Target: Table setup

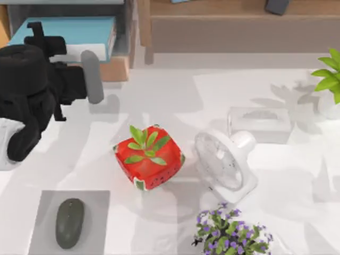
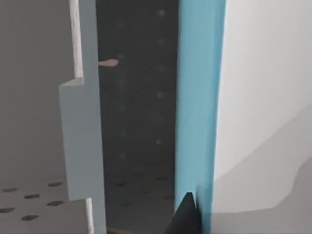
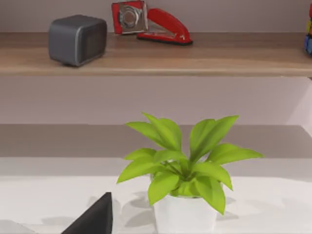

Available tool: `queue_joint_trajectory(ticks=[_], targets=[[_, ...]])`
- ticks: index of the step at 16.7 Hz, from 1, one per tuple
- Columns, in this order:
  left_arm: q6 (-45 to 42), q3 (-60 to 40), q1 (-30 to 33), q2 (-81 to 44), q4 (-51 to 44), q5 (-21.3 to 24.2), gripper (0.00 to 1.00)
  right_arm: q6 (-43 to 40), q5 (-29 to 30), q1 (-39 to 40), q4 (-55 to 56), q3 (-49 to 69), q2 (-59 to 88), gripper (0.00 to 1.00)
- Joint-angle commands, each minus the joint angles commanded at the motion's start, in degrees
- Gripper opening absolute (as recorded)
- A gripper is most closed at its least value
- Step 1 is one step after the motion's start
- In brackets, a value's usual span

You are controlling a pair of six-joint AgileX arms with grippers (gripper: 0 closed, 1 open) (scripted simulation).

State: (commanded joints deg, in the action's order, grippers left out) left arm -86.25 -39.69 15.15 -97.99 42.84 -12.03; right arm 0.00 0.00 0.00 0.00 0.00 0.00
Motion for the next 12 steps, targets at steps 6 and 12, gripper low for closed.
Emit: queue_joint_trajectory(ticks=[6, 12], targets=[[-1.4, -2.6, -2.0, -3.3, 0.8, 2.2, 0.00, 0.0, 0.0, 0.0, 0.0, 0.0, 0.0, 1.00], [-1.4, -5.5, -2.4, -5.7, 0.6, 2.5, 0.00, 0.0, 0.0, 0.0, 0.0, 0.0, 0.0, 1.00]])
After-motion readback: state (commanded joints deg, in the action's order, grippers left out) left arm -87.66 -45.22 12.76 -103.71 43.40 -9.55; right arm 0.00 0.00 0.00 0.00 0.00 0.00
